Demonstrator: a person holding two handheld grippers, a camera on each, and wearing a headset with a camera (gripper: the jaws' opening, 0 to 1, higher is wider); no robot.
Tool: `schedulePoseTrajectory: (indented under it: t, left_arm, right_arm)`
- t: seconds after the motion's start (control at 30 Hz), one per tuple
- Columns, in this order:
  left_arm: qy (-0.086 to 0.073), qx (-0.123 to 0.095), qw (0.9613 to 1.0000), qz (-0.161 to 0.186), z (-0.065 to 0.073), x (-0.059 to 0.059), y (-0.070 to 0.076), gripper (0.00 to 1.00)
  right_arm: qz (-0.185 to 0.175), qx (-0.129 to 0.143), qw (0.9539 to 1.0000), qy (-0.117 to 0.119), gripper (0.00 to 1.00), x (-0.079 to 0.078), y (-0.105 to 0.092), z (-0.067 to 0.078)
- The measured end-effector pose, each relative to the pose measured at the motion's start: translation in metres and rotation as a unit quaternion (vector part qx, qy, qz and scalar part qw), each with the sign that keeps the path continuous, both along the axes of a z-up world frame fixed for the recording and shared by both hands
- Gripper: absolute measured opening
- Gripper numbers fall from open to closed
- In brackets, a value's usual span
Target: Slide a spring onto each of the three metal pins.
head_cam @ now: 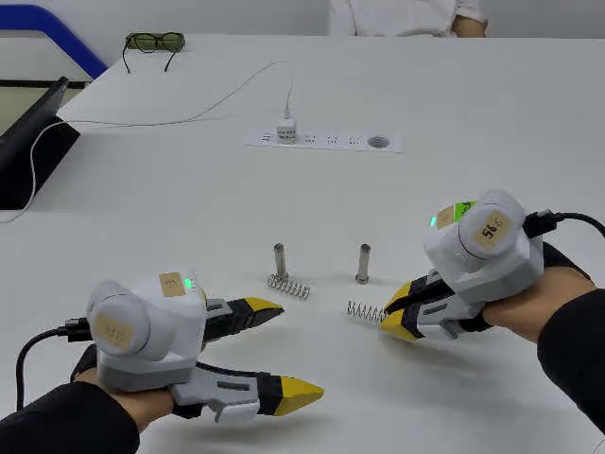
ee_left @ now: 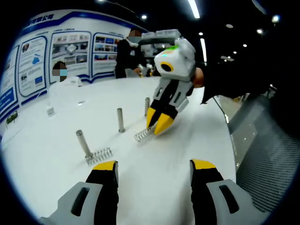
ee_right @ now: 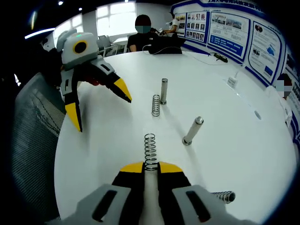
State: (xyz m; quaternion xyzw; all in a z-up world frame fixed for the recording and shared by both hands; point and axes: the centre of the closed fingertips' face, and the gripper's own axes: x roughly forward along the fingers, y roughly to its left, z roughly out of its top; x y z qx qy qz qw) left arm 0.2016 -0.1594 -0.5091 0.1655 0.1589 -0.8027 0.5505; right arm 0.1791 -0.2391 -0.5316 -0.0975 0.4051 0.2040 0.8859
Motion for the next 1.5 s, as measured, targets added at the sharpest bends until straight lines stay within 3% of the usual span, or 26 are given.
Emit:
schedulePoseTrajectory:
  t: [0.97, 1.5]
  left_arm:
    - [-0.021, -0.007, 0.9991, -0.035, 0.000, -0.011, -0.007, 0.45]
    - [-0.045, -0.026, 0.9962, -0.070, 0.003, -0.021, -0.010, 0.25]
  right_arm:
    - [0.099, 0.004, 0.9951, -0.004, 0.12, -0.004, 0.047, 0.018]
    - [0.143, -0.008, 0.9897, -0.001, 0.12, -0.009, 0.061, 0.020]
